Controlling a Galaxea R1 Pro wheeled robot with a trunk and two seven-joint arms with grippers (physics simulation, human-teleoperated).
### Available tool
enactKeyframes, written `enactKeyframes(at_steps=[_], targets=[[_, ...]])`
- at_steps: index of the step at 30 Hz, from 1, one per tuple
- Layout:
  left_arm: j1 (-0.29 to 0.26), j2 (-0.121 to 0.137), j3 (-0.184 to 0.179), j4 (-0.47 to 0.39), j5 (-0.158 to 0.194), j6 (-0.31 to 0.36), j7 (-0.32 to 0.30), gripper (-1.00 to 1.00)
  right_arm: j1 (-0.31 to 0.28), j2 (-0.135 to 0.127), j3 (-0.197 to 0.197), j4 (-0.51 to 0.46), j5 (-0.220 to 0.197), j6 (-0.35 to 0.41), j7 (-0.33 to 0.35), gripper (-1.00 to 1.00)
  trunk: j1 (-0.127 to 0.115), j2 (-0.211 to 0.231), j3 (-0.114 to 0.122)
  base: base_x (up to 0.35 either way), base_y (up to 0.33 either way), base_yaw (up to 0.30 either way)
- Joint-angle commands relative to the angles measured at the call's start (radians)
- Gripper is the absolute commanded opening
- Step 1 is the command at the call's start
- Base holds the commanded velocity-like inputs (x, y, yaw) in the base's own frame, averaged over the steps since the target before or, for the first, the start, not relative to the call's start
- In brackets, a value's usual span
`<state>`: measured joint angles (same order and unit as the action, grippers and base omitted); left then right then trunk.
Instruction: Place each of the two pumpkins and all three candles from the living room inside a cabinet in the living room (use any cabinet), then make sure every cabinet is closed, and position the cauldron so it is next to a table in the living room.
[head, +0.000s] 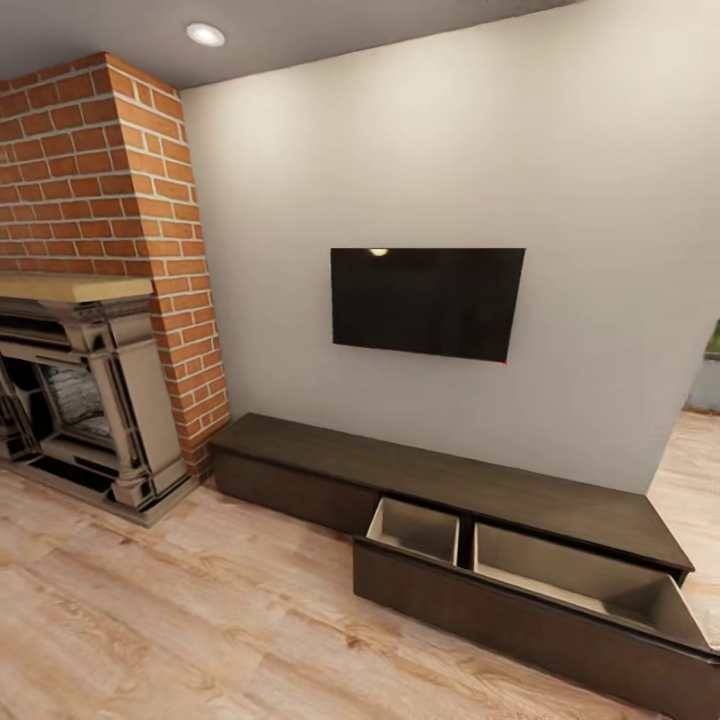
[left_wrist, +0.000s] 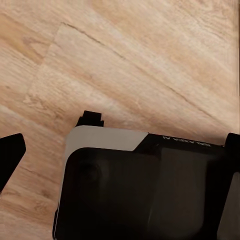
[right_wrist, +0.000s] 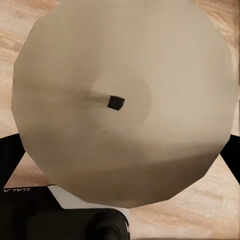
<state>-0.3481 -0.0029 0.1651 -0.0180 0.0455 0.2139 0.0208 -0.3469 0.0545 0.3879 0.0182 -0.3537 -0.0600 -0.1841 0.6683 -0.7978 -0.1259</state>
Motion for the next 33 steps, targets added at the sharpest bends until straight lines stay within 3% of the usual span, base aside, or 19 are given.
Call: enactKeyframes(at_steps=[1, 33], targets=[[0.0, 0.0, 0.005, -0.002, 0.005, 0.006, 0.002, 1.0, -0.001, 0.001, 0.009, 0.002, -0.01, -0.004, -0.002, -1.0, 0.0, -0.001, -0.002, 0.0, -0.001, -0.262], [0.0, -0.002, 0.005, -0.002, 0.005, 0.007, 0.002, 1.0, -0.001, 0.002, 0.009, 0.002, -0.01, -0.004, -0.002, -1.0, 0.0, -0.001, -0.002, 0.0, 0.0, -0.262]])
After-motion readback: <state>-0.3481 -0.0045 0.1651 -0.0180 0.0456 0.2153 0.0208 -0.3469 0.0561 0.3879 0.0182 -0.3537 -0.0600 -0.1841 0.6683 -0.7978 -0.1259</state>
